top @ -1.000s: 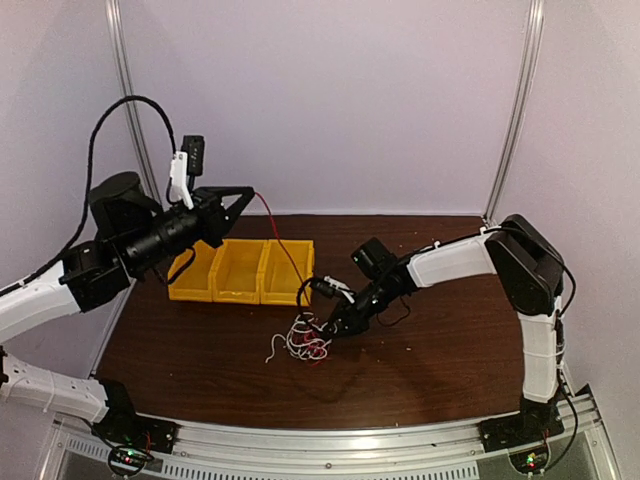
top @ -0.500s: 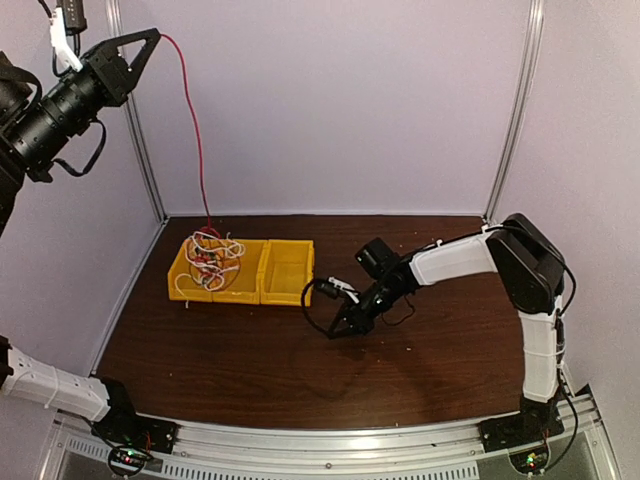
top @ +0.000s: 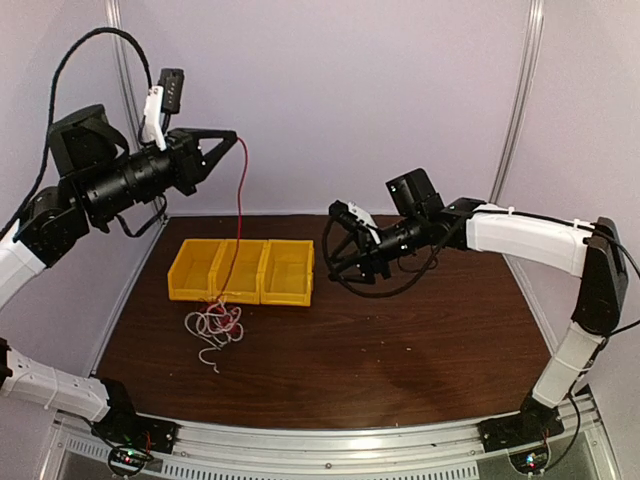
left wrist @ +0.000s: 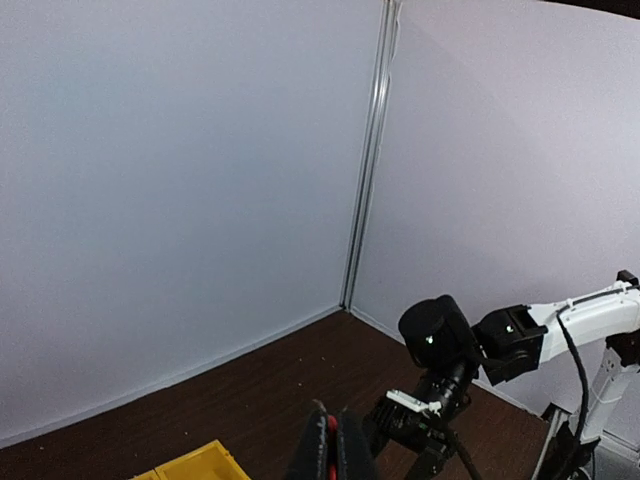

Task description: Untangle the cables

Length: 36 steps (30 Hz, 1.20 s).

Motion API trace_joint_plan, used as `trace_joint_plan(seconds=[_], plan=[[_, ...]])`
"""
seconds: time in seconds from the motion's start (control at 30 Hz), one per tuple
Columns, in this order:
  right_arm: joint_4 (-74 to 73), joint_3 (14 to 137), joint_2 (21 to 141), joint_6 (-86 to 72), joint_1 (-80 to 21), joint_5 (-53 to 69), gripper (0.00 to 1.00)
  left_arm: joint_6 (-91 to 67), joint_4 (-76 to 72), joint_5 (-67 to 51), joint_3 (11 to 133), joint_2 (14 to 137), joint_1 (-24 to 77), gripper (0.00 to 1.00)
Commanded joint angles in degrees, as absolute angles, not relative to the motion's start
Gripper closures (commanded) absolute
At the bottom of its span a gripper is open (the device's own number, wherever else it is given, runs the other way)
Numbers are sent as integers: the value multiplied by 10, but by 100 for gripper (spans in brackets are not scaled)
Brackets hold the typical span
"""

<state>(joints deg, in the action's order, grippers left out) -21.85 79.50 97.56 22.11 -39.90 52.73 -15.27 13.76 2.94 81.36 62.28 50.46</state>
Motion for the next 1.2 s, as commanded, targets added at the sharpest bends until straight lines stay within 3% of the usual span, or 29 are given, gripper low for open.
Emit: trace_joint_plan(seconds=[0.0, 0.3, 0.57, 0.7, 0.8, 0.97, 1.17], plan=[[-154, 789, 988, 162, -411, 521, 42, -218, 53, -21, 749, 606, 504, 100], [-28, 790, 1051, 86, -446, 540, 33, -250, 8, -19, 721, 613, 504, 100], [72, 787, 1142, 51, -493, 558, 34, -250, 10, -10, 729, 604, 504, 100], [114, 787, 1187, 29, -514, 557, 40, -252, 15, -9, 734, 599, 504, 100], [167, 783, 1222, -19, -519, 542, 50, -256, 19, -9, 739, 595, 504, 100], [230, 794, 1283, -119, -521, 525, 78, -252, 49, 19, 782, 601, 504, 100], [224, 783, 1306, -131, -521, 503, 81, -188, 160, 63, 983, 640, 504, 100]])
